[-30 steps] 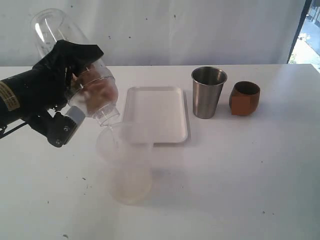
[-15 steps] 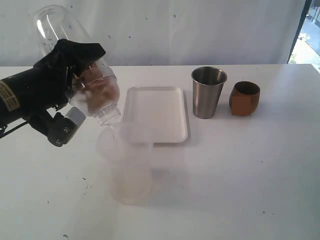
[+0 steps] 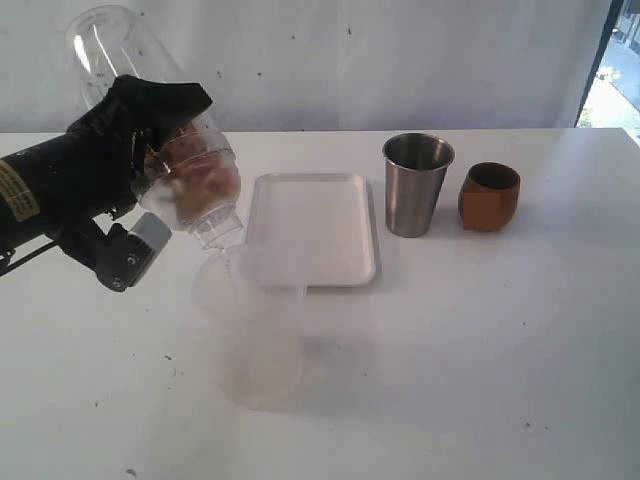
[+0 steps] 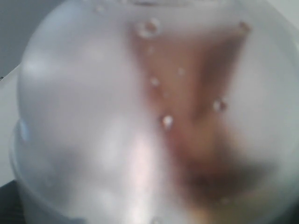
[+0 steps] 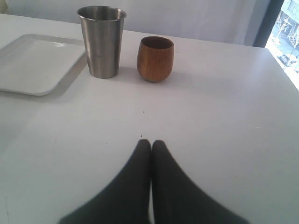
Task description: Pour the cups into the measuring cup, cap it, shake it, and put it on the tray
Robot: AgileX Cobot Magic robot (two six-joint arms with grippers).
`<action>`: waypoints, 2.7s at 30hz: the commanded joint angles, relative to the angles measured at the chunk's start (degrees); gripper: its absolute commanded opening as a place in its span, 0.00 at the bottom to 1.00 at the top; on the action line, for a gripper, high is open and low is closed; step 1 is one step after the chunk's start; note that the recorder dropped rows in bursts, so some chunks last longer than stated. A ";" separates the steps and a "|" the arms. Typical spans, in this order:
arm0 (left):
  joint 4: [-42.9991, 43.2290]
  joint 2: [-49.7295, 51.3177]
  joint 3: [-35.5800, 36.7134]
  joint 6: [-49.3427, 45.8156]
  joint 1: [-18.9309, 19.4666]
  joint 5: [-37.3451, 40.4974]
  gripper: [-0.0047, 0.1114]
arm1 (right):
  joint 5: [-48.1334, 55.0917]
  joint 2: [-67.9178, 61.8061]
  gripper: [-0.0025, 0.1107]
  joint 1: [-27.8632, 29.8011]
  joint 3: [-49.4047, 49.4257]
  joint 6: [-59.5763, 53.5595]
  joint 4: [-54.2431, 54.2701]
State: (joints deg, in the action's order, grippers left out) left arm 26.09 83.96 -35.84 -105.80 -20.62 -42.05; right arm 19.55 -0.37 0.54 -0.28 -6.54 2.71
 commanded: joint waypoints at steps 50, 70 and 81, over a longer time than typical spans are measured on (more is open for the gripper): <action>-0.38 -0.64 -0.32 -0.89 -0.05 -1.70 0.04 | -0.27 0.37 0.02 0.12 0.28 0.01 0.13; -0.38 -0.64 -0.32 -0.89 -0.05 -1.70 0.04 | -0.27 0.37 0.02 0.12 0.28 0.77 0.25; -0.07 -0.64 -0.22 -0.77 -0.05 -1.71 0.04 | -0.27 0.37 0.02 0.12 0.28 0.77 0.25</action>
State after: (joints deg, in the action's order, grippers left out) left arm 26.09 83.96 -35.84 -106.89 -20.62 -41.63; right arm 19.55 -0.37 0.54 -0.28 -5.99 2.71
